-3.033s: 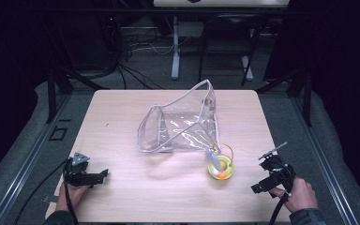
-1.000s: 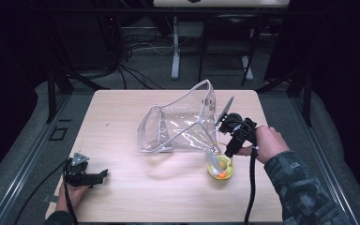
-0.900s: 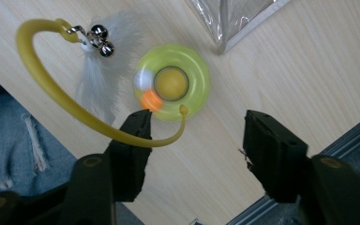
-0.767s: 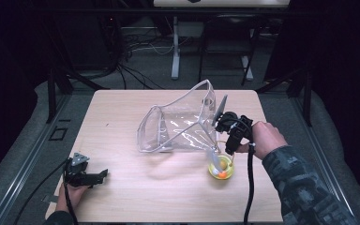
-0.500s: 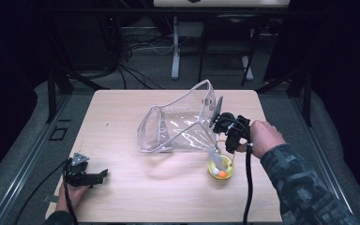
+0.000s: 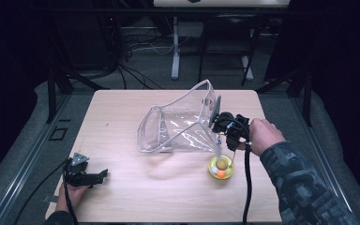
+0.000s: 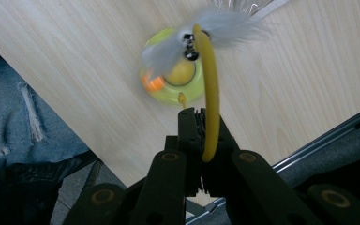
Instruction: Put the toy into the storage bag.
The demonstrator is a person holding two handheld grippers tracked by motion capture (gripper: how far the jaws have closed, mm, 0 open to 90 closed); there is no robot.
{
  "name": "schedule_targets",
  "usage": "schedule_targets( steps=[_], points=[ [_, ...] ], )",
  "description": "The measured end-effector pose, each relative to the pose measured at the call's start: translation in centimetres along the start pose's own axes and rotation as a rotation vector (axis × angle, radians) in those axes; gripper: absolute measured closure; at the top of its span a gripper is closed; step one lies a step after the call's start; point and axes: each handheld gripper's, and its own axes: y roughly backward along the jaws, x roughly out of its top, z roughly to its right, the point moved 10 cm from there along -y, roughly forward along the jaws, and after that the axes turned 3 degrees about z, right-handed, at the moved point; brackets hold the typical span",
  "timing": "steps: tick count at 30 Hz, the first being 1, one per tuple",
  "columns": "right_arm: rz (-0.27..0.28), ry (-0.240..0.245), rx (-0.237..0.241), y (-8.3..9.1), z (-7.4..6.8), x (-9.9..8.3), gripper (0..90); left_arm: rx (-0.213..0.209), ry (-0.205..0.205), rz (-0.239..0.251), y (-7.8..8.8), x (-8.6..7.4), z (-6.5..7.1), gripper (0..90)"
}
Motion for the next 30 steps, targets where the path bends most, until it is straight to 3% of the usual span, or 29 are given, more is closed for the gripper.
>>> schedule_targets(
  steps=[13,14,15,29,30],
  points=[
    [-0.022,-0.03,0.018,0.3,0.5,-0.1,87.6,0.0,0.0,0.0,0.0,0.0,0.0,0.6],
    [-0.035,-0.033,0.053,0.4,0.4,-0.2,87.6,0.0,0.0,0.0,0.0,0.0,0.0,0.6],
    [-0.037,-0.041,0.055,0.5,0.5,-0.3,87.6,0.0,-0.001,0.0,0.0,0.0,0.0,0.6],
    [0.007,-0.068,0.051,0.9,1.2,0.2,87.9,0.0,-0.002,0.0,0.0,0.0,0.0,0.6],
    [-0.038,-0.063,0.003,1.4,1.7,-0.1,87.9,0.0,-0.002,0.0,0.0,0.0,0.0,0.6]
  ],
)
